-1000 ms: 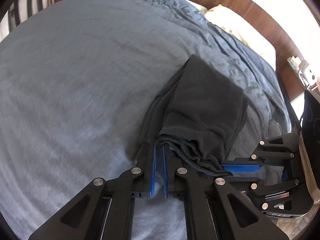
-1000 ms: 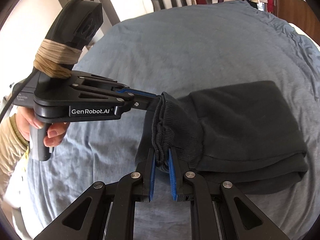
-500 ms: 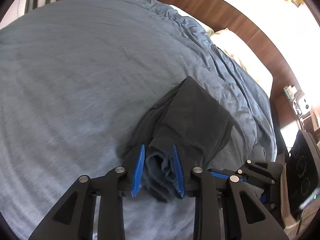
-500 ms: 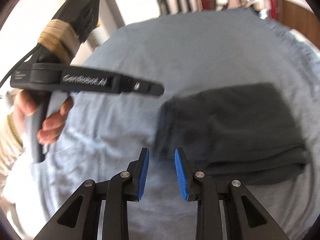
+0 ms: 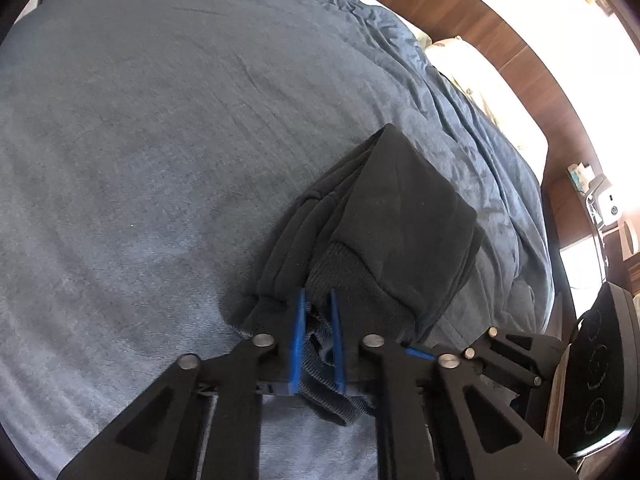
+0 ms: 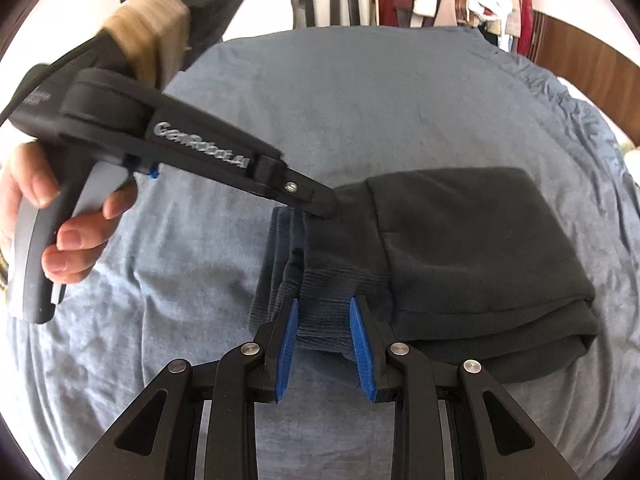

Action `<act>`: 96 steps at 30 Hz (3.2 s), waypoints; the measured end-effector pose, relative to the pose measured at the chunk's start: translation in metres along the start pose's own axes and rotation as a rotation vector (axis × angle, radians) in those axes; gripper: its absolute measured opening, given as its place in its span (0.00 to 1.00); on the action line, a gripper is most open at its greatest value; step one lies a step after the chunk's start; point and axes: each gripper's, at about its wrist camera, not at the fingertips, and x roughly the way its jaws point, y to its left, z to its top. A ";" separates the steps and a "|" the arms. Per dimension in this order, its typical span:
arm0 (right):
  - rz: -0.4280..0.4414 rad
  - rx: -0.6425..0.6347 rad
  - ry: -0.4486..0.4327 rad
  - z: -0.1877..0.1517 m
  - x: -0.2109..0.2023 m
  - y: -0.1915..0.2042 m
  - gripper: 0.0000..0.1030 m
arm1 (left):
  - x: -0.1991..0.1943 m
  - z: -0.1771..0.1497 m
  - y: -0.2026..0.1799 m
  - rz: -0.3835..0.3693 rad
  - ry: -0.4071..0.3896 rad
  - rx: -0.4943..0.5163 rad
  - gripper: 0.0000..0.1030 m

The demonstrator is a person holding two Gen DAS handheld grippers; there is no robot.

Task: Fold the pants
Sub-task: 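Press the folded pants edge with the right gripper while the left gripper holds the cuffs, then open both grippers and release the folded black sweatpants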

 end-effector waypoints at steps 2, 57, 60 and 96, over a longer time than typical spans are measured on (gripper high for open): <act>0.025 0.006 0.010 0.000 0.002 -0.002 0.11 | -0.004 -0.001 0.001 0.009 -0.019 -0.004 0.08; 0.134 0.015 0.008 0.005 -0.057 -0.032 0.43 | -0.050 -0.061 -0.036 0.424 -0.247 -0.280 0.30; 0.089 0.072 -0.064 0.010 -0.080 -0.073 0.44 | -0.055 -0.068 -0.068 0.436 -0.282 -0.268 0.34; -0.068 0.057 0.114 -0.013 -0.010 -0.222 0.18 | 0.001 -0.070 -0.090 0.527 -0.334 -0.598 0.49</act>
